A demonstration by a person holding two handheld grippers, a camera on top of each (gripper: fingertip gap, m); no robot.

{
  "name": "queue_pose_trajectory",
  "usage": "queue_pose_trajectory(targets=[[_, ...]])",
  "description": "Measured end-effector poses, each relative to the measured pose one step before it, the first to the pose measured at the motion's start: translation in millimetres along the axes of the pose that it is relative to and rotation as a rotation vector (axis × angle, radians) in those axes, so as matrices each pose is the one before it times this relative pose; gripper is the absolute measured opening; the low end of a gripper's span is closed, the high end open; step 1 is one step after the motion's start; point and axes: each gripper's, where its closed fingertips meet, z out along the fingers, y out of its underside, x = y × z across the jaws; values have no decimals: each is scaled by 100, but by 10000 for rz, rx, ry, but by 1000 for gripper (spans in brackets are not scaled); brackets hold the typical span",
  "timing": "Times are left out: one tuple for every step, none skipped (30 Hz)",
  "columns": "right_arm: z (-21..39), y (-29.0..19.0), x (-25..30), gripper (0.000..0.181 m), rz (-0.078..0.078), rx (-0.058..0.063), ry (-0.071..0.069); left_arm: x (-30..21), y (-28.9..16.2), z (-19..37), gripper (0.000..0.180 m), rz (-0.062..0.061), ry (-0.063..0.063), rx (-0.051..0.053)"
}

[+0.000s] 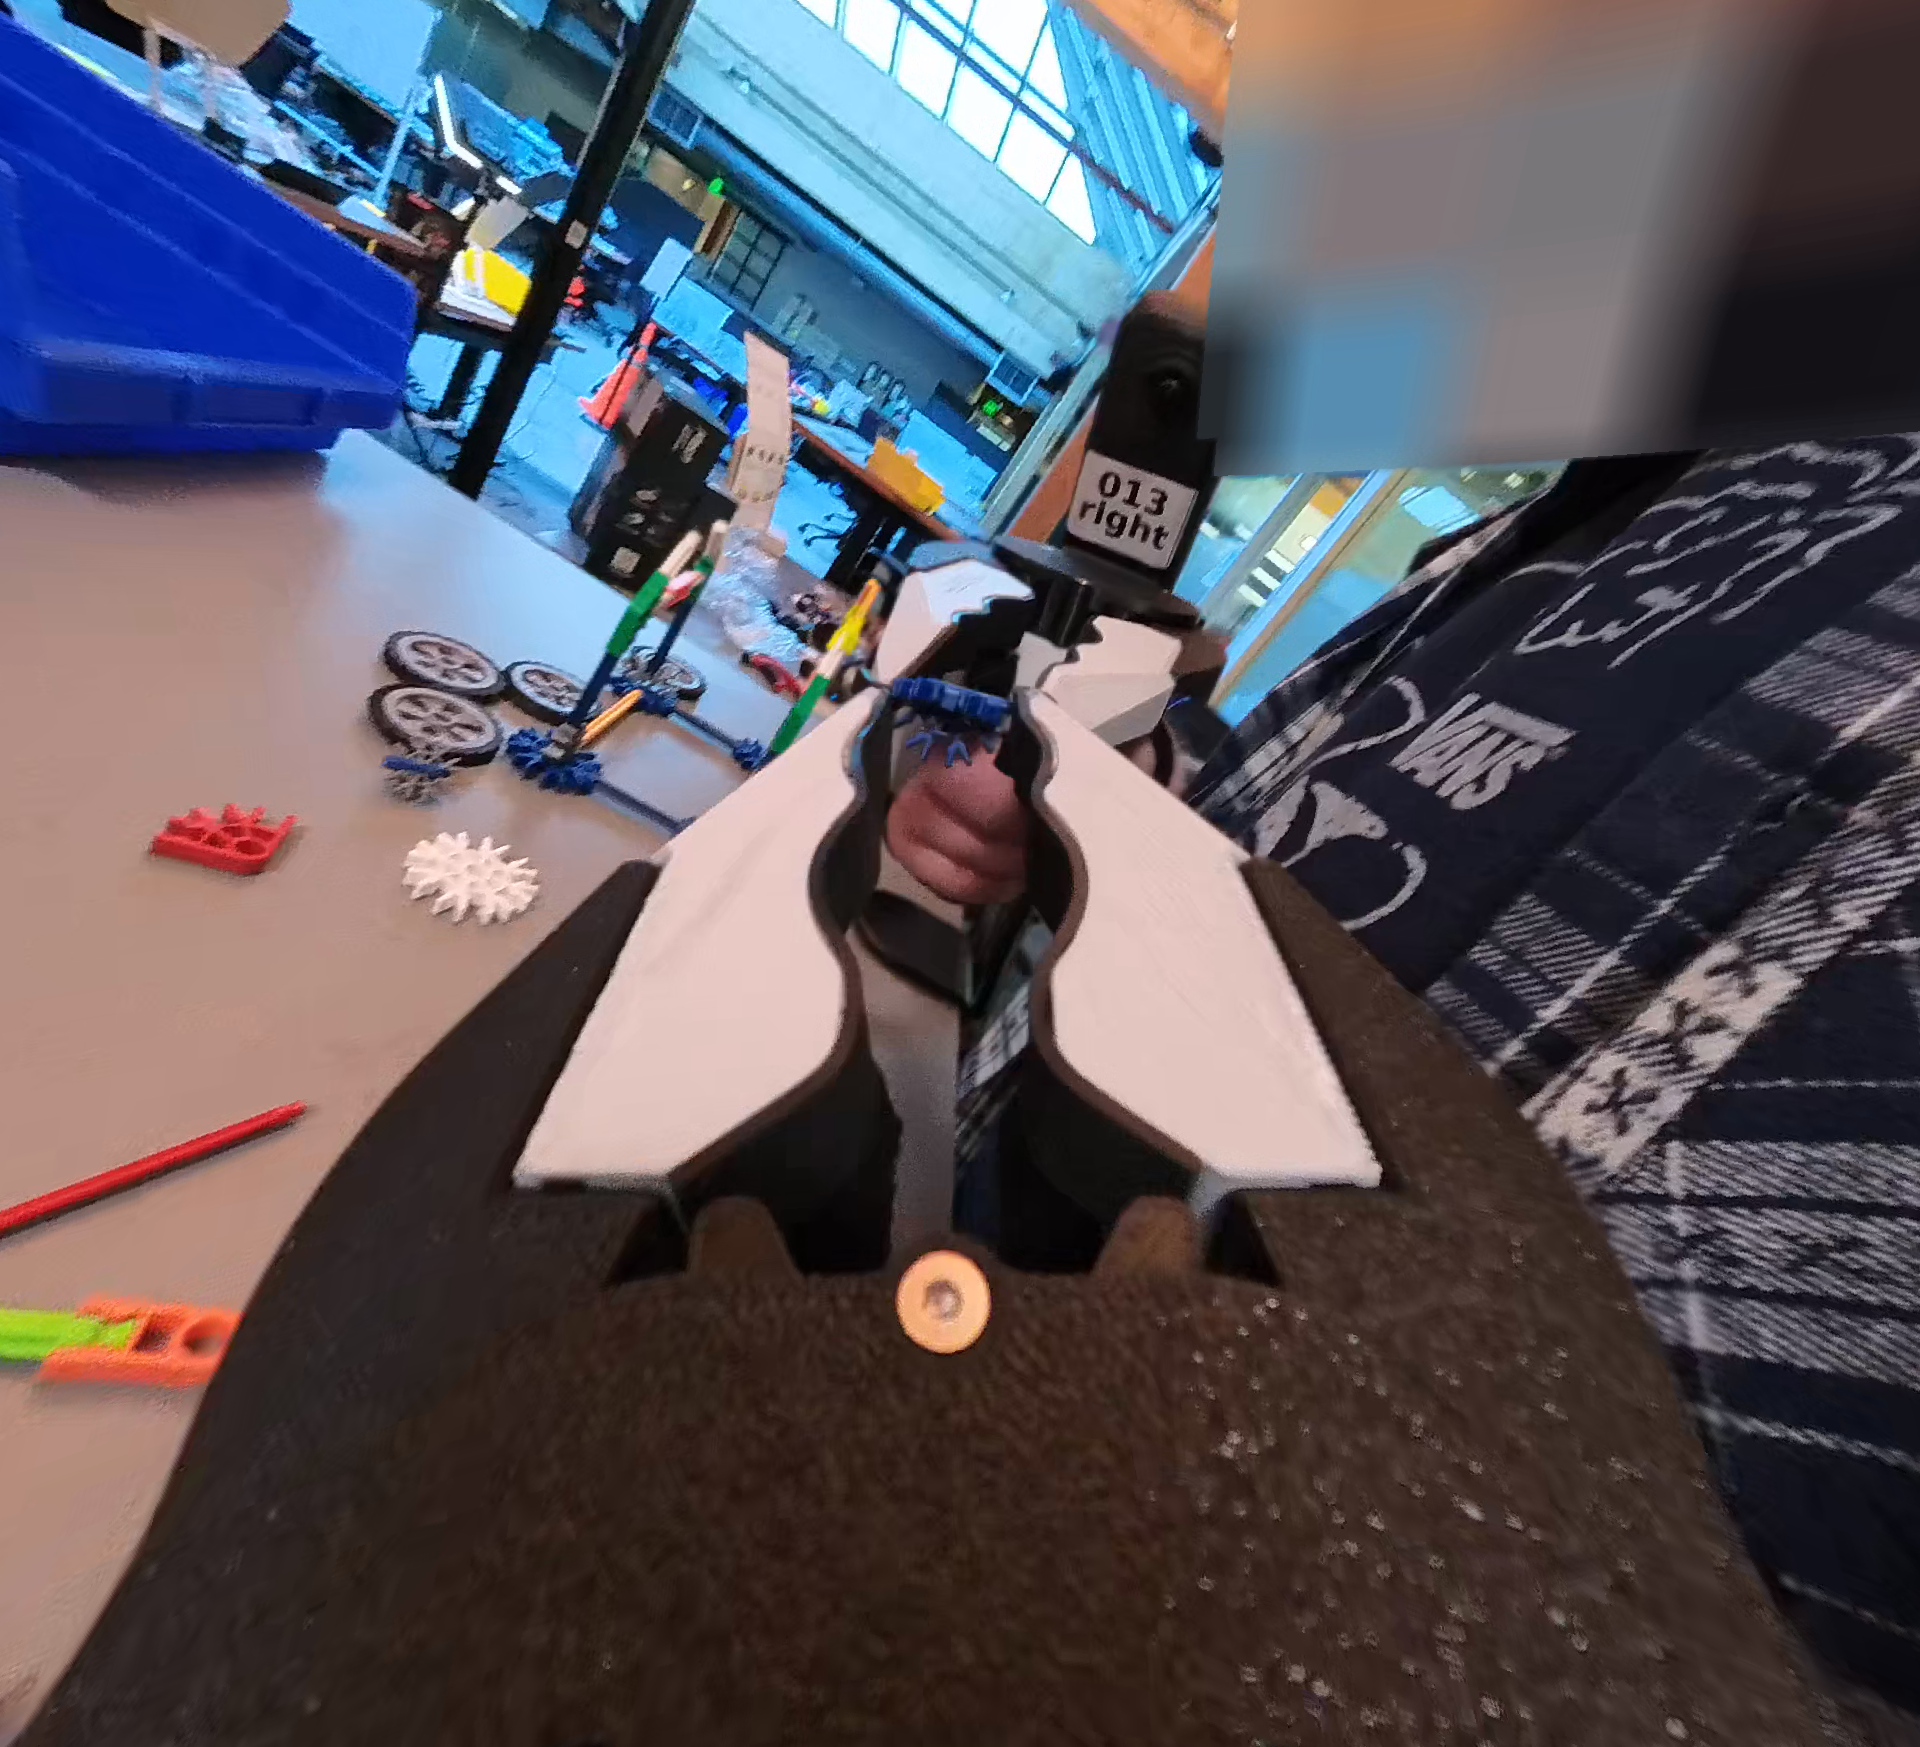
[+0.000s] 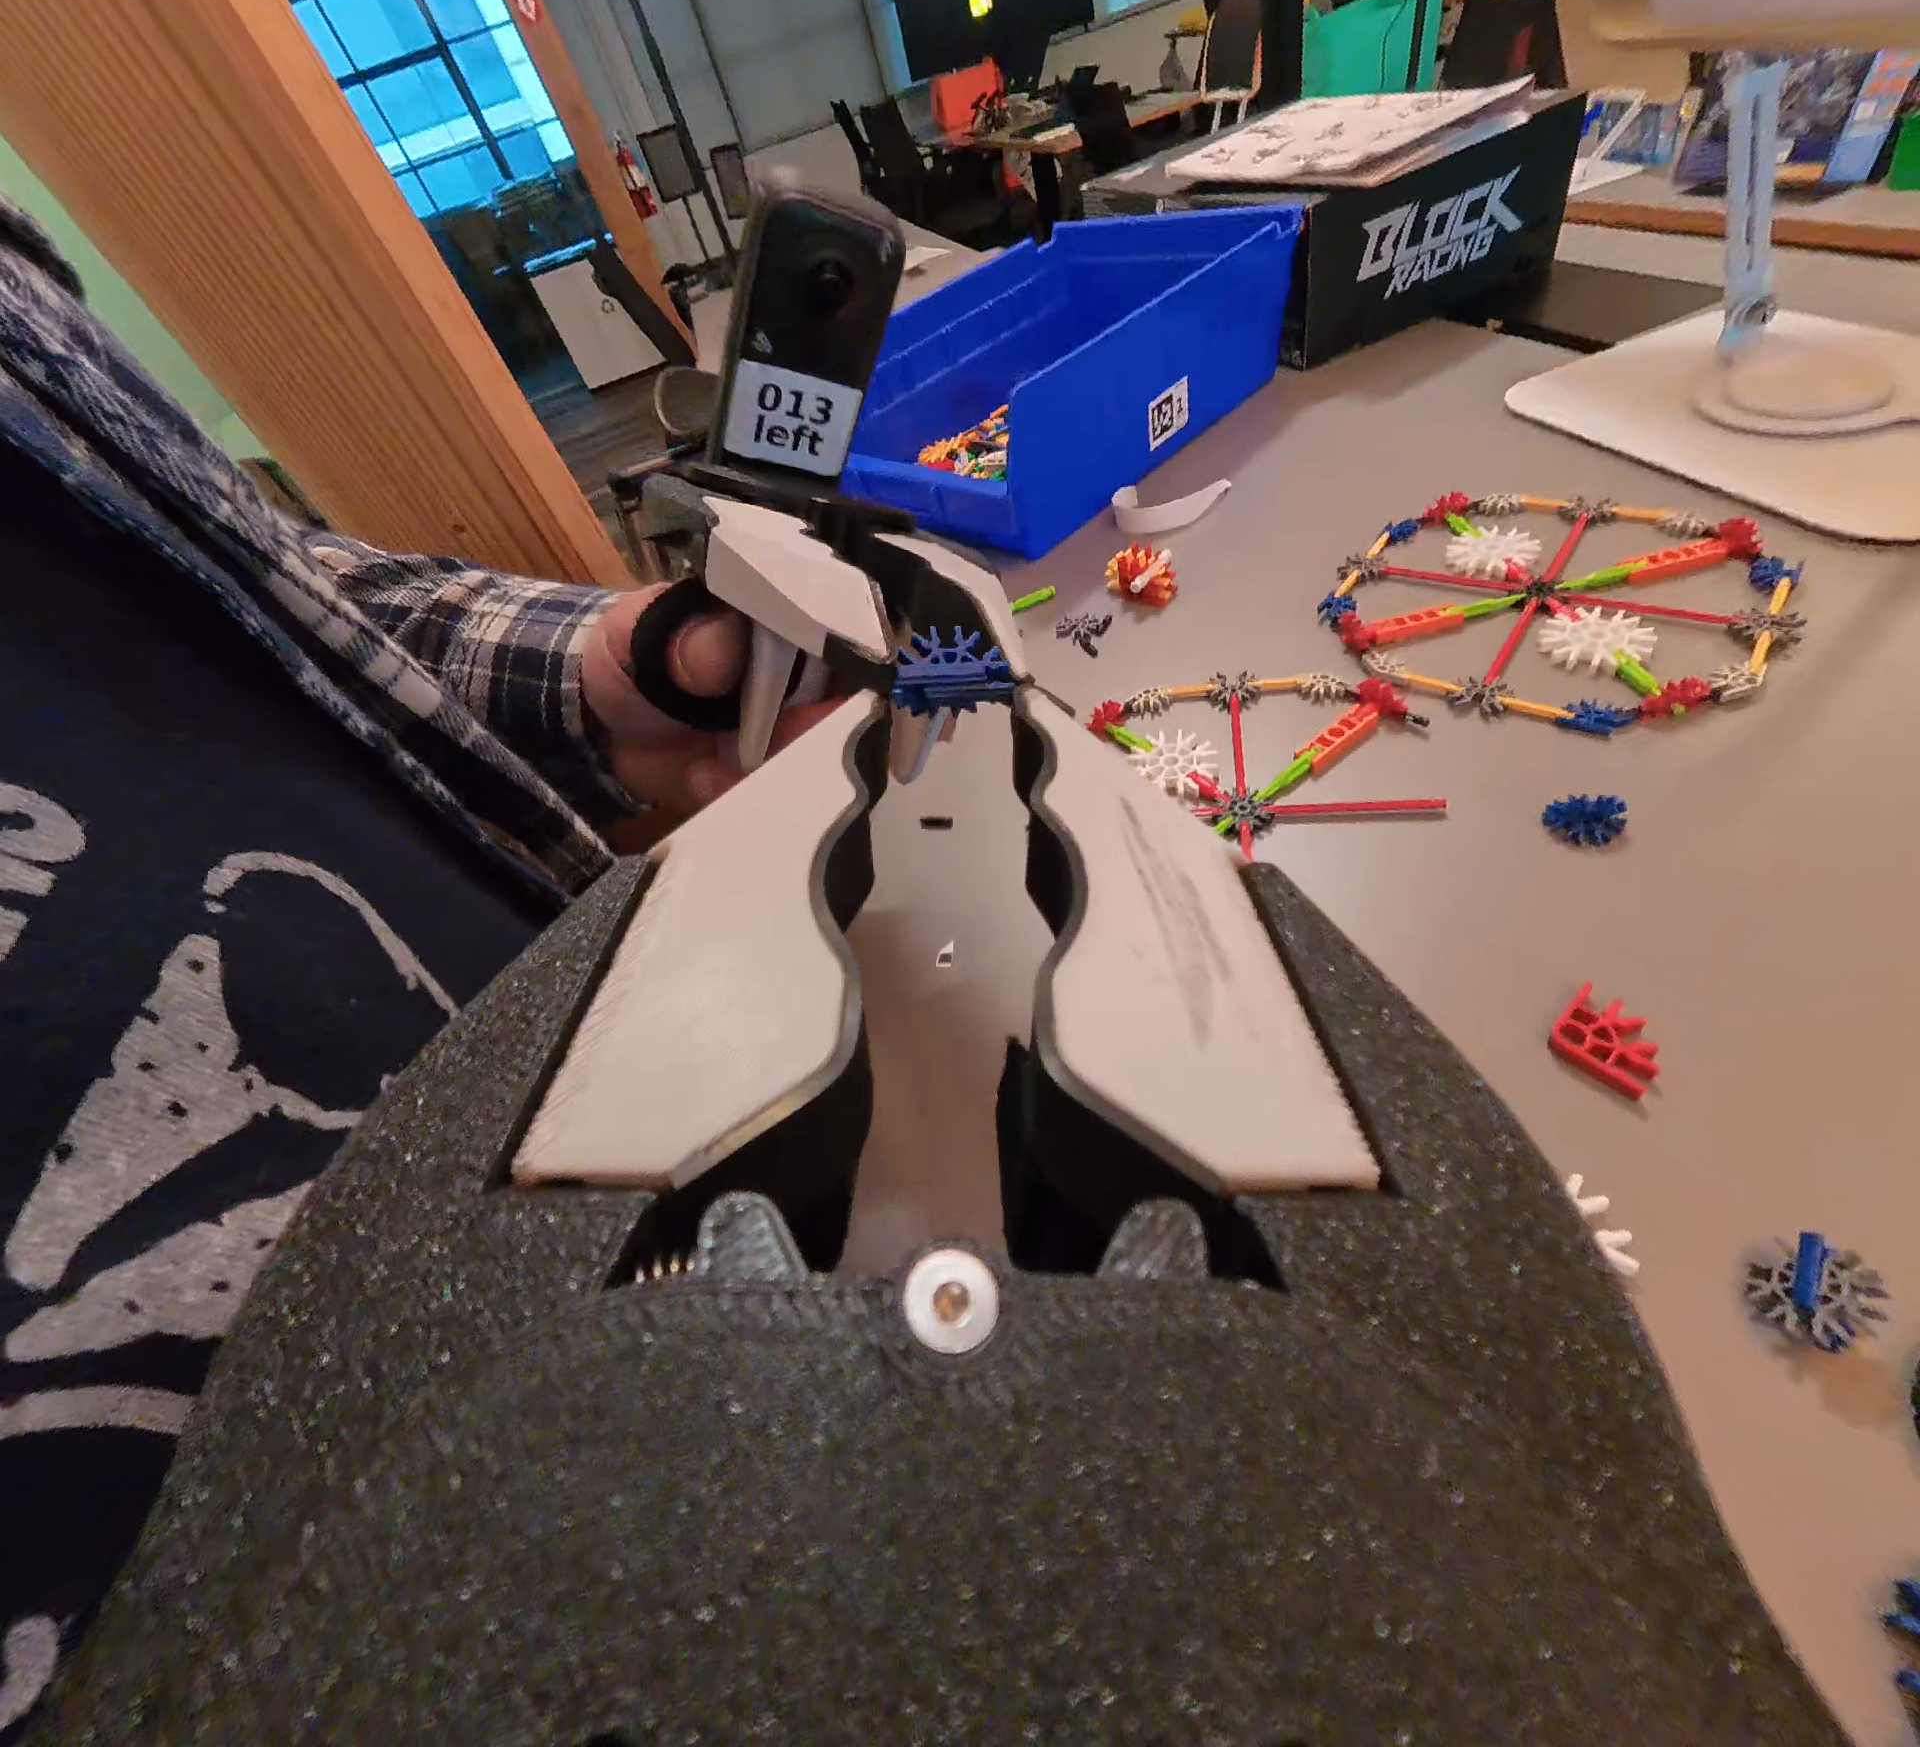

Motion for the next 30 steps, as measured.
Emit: queue_pose_trajectory(targets=[[-37, -307, -33, 21, -94, 83, 26, 171, -224, 66, 19, -207, 163, 173], [-3, -239, 4, 21, -23, 41, 23, 109, -175, 52, 20, -138, 109, 150], [12, -194, 6, 21, -25, 23, 35, 58, -157, 26, 20, -138, 101, 138], [35, -154, 40, 21, -59, 10, 63, 45, -156, 24, 20, -94, 90, 128], [38, -110, 63, 21, -40, -13, 75, -42, -76, 21, 20, -29, 22, 70], [23, -72, 45, 21, -14, -30, 48, -6, -48, 35, 20, 12, 31, 25], [-17, -70, 16, 21, -47, -5, 0, 45, -42, 43, 19, -12, 55, -2], [-30, -71, 51, 20, -28, 6, 0, -11, -29, 79, 19, 30, -20, -13], [-12, -123, 42, 20, 6, 49, 29, 44, -112, 65, 19, 16, 31, 47], [-8, -142, 10, 20, -8, 65, 45, 43, -112, 46, 19, -48, 61, 33], [1, -45, 31, 20, -5, -20, 24, -15, -3, 41, 19, 27, 8, -26], [-29, -13, 13, 20, 23, -38, -32, -8, 20, 35, 20, 23, 0, -33], [-31, -60, 3, 20, 51, 7, -56, 56, -33, 54, 20, -65, 55, 15], [-33, -76, 31, 20, 52, 13, -27, 16, -65, 62, 20, -60, 23, 41], [-13, -61, 26, 20, -14, -17, 5, -7, -27, 36, 19, -24, 8, 39], [1, -58, 7, 20, -73, -42, 11, 41, -50, 20, 19, -65, 40, 77], [14, -65, -7, 20, -80, -50, 16, 24, -48, -2, 19, -116, 28, 94], [35, -8, 4, 20, -62, -76, 24, -8, 20, -22, 19, -7, -23, 58], [33, 37, -15, 20, -18, -95, 0, -5, 50, -47, 19, 60, -26, 12], [39, 3, 8, 20, 27, -44, 6, -27, -9, -19, 19, -11, -31, 54], [30, -61, 36, 19, 19, 20, 39, -14, -86, 31, 19, 28, -61, 72], [-1, -53, 24, 19, -4, 10, 20, 21, -21, 25, 19, 119, -60, -2], [12, -54, 10, 19, -27, -4, 12, -4, -36, 17, 19, 78, -52, -3], [18, -22, 36, 19, -57, -10, 37, -29, -24, 8, 19, 36, -81, 21], [15, 4, -7, 19, -66, -13, 5, 24, 20, -11, 19, 15, -41, 6], [33, 42, -44, 19, -8, -26, -12, 0, 46, -68, 19, 5, -34, -2], [57, 151, 18, 19, 38, -52, 7, -121, 131, -53, 19, 51, -123, -25], [43, 219, 19, 19, 33, -62, 7, -127, 192, -51, 19, -28, -103, -31], [33, 264, -33, 19, 81, -60, -28, -64, 225, -98, 19, -84, -26, -30], [48, 340, -34, 18, 86, -104, -8, -153, 300, -104, 19, -64, -75, -23]])
